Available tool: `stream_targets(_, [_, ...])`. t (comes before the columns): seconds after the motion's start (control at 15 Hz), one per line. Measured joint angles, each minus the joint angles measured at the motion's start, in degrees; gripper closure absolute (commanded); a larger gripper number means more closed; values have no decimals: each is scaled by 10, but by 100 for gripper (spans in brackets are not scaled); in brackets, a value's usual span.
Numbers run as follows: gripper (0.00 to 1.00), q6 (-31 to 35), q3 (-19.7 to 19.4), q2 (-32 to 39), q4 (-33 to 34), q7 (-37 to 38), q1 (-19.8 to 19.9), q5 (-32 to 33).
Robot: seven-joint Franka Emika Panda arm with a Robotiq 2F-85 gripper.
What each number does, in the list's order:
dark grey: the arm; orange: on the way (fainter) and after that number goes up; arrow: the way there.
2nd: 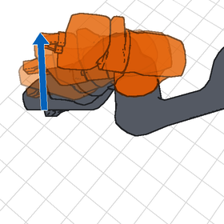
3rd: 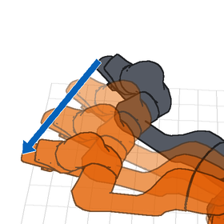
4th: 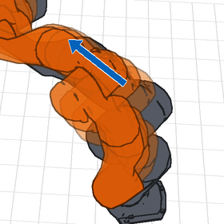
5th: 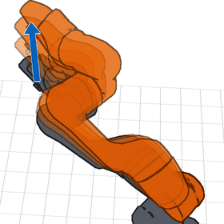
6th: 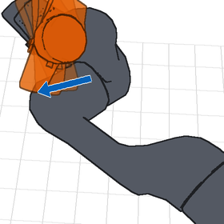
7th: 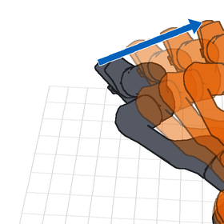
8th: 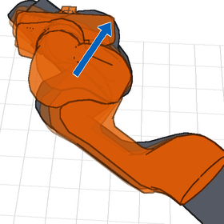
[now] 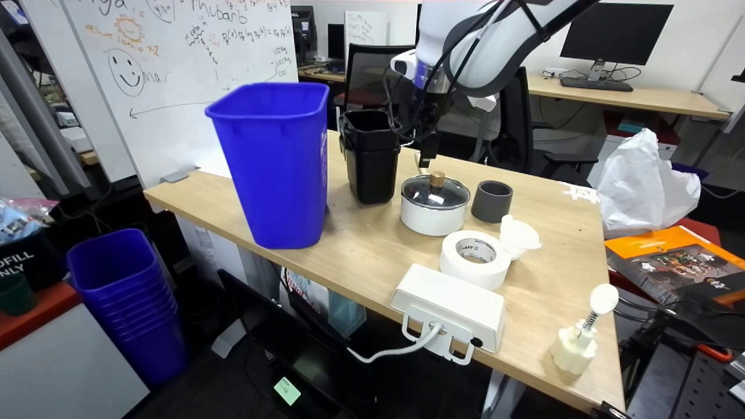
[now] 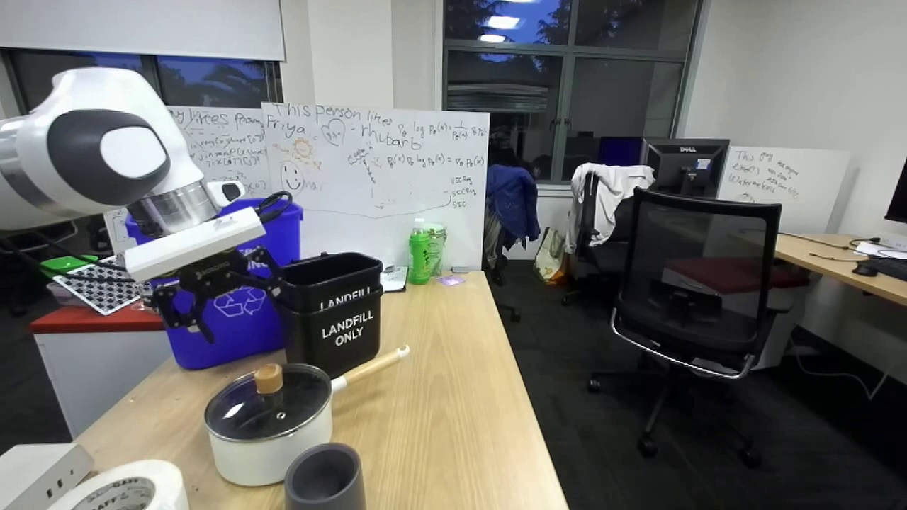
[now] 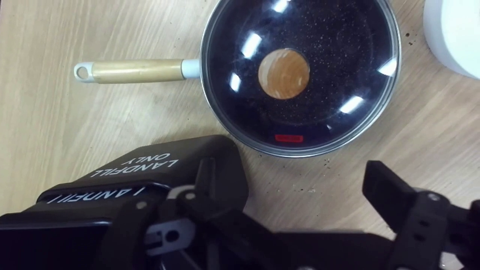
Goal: Pick up the lid and put it on the pot
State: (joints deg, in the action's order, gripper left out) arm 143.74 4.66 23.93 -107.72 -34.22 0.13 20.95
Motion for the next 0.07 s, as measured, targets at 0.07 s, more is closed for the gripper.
stream_targets(0.07, [0, 0, 0, 1, 0, -1, 1, 0])
